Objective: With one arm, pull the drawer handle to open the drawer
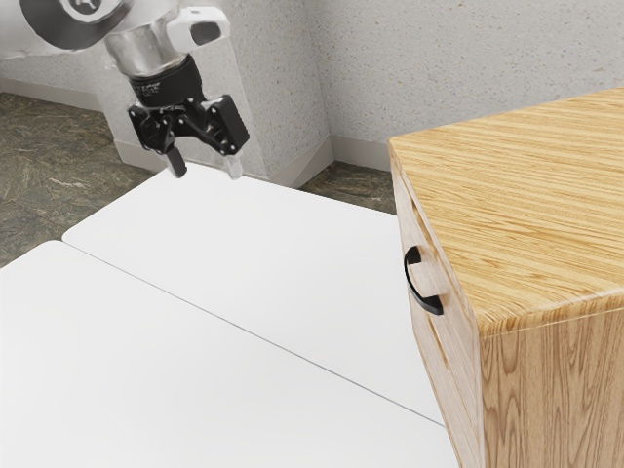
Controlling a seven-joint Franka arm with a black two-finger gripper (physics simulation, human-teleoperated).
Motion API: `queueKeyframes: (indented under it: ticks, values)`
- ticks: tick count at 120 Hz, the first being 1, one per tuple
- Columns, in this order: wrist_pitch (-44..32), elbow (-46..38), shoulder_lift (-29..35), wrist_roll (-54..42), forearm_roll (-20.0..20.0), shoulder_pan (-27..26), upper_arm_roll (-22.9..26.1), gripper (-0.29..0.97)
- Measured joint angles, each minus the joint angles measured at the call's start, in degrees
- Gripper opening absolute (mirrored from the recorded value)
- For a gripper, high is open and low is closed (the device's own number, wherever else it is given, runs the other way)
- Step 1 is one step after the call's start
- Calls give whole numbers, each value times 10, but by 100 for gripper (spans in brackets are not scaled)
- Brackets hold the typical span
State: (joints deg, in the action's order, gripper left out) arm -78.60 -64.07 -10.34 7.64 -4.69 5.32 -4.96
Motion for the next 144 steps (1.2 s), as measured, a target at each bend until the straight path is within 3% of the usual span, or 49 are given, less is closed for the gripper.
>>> queueKeyframes:
  ticks: [30, 48, 60, 82, 97, 144]
  values:
    - [-41, -12, 0, 104, -46, 28, -3, 68]
    - [-148, -250, 124, 162, -52, 24, 41, 68]
    - [-229, -334, 161, 199, -61, 18, 74, 68]
    - [-318, -381, 195, 258, -79, 17, 100, 68]
    - [-371, -432, 218, 289, -89, 17, 149, 68]
    - [-457, -485, 263, 352, -143, 16, 197, 68]
